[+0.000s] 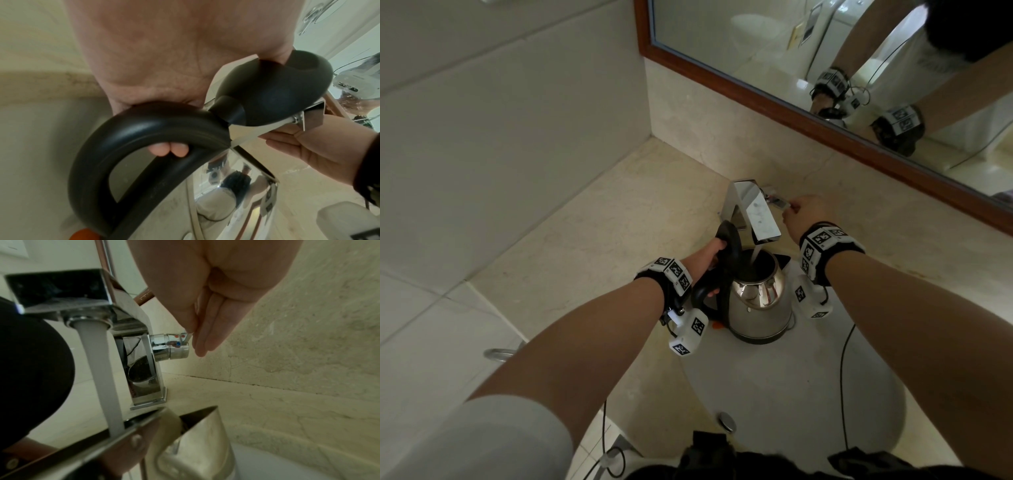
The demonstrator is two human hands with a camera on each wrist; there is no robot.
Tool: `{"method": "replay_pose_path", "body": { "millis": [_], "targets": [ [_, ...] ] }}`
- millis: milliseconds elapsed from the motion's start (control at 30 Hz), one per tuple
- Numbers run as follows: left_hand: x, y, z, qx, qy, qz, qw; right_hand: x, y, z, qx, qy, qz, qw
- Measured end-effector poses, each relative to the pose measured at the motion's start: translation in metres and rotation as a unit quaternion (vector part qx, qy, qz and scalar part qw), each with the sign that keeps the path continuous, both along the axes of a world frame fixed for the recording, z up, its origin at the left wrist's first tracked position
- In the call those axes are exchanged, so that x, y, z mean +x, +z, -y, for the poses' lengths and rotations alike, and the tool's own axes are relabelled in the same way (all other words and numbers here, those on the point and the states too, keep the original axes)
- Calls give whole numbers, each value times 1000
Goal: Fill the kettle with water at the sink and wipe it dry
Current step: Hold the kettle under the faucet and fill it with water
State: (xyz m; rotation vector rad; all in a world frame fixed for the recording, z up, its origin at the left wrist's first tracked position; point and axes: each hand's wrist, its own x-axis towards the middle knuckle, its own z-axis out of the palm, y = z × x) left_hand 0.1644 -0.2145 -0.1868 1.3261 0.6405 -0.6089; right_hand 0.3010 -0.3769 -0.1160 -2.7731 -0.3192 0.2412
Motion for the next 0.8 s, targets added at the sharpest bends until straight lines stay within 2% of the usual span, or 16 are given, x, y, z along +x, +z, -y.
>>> {"method": "replay_pose_path", "body": {
  "millis": [467, 800],
  "targets": [
    [0, 0, 0, 2, -1, 5, 1000, 0, -2, 0, 24, -17, -13, 1000],
    [0, 2, 2, 0, -12, 4, 1000, 1, -2, 0, 2, -10, -2, 1000]
  ]
}}
